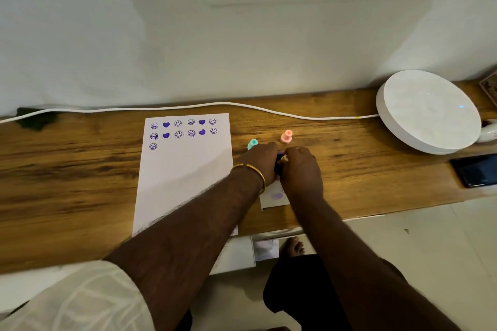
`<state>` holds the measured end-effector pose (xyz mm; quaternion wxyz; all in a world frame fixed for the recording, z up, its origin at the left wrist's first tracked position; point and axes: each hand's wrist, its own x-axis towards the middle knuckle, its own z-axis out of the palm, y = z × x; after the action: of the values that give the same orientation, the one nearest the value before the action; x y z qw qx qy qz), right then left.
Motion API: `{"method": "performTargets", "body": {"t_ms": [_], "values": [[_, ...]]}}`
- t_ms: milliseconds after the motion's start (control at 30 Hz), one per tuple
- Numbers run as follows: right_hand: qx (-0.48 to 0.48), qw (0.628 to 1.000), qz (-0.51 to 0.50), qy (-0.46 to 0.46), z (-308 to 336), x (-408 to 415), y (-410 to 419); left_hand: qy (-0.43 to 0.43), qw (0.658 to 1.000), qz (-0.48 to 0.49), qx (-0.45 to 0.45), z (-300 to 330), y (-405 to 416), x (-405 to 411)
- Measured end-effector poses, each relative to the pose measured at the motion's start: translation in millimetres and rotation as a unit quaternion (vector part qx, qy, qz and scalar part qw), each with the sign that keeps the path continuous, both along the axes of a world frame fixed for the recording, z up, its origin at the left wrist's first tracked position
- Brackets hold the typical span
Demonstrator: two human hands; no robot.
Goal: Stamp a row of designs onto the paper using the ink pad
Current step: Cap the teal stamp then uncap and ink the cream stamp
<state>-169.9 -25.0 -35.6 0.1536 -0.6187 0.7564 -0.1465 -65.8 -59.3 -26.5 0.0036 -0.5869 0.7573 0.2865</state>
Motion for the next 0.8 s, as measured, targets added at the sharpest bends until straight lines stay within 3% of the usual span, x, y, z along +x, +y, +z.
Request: {"method": "performTargets", "body": {"t_ms": [167,333,500,800], "values": [[0.024,0.998,-0.017,-0.053,4,-11,-7,0.014,1.000,0.005,0.014,3,-2,0],[-0.004,1.000,-0.006,-0.005,0,2,3,-0.002,1.000,0.003,-0.001,0,1,-1],[0.002,0.998,-0.023,-0.052,0,-9,-3,0.011,1.000,0.006,0.008,2,-3,0],[-0.012,0.999,-0.034,-0.010,-2,-1,-5,0.017,1.000,0.009,-0.002,2,-4,0]]}}
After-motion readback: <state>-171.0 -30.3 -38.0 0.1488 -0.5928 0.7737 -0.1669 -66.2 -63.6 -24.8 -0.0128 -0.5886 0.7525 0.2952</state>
